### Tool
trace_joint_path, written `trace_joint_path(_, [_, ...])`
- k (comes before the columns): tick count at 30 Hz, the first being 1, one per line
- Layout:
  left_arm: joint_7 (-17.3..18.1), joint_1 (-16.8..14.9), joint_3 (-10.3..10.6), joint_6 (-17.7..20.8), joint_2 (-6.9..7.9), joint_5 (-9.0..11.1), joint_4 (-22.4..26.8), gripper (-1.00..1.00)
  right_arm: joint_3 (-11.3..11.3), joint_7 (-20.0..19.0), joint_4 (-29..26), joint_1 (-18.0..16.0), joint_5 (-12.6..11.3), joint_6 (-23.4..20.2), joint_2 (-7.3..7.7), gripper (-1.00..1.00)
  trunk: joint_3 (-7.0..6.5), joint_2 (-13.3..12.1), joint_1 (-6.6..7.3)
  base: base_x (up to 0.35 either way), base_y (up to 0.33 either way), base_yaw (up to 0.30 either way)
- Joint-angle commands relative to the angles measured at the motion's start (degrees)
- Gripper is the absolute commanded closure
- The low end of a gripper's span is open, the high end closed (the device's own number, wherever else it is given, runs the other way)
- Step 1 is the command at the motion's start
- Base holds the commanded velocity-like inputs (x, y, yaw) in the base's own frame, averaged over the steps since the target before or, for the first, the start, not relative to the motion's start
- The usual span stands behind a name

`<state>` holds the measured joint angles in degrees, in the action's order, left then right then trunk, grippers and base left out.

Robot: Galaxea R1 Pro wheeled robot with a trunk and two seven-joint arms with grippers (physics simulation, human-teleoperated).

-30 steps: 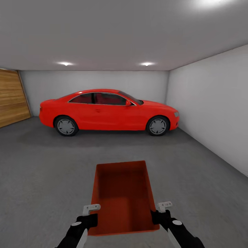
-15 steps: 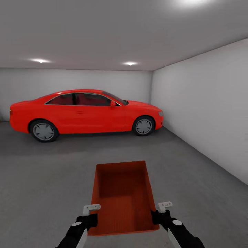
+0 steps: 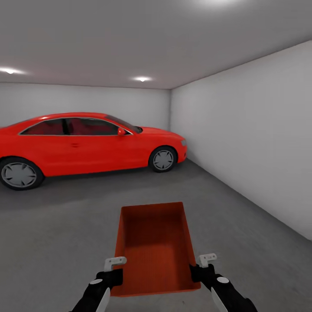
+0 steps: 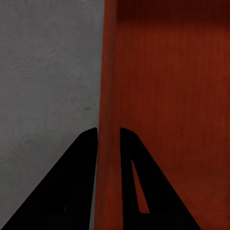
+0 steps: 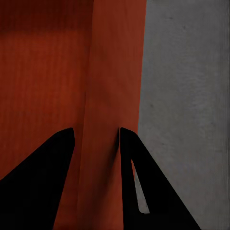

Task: Move the two storage containers from the living room to the garage. In the garage, place one container on the floor and stack the other container on top of it (either order is fine).

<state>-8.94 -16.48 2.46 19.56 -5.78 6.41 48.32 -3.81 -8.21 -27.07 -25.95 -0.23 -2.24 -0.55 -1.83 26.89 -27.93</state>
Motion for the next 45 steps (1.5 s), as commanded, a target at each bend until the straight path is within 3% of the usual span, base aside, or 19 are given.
trace_joint_path(1, [-2.22,0.05,0.18,-2.31,1.09,-2.37,0.19,1.0,0.29,-3.27,0.09,-0.06,-2.06,-0.24,0.02,1.0,0.02,0.04,-0.05,0.327,0.0,-0.279])
trace_joint_path(16, [-2.22,0.05,0.18,-2.39,1.03,-2.37,0.19,1.0,0.29,-3.27,0.09,-0.06,-1.97,-0.31,0.02,1.0,0.02,0.04,-0.05,0.3,0.0,-0.279])
trace_joint_path(45, [-2.22,0.05,0.2,-2.42,1.03,-2.37,0.19,1.0,0.29,-3.26,0.09,-0.06,-1.95,-0.3,0.02,1.0,0.02,0.04,-0.05,0.006,0.0,-0.287])
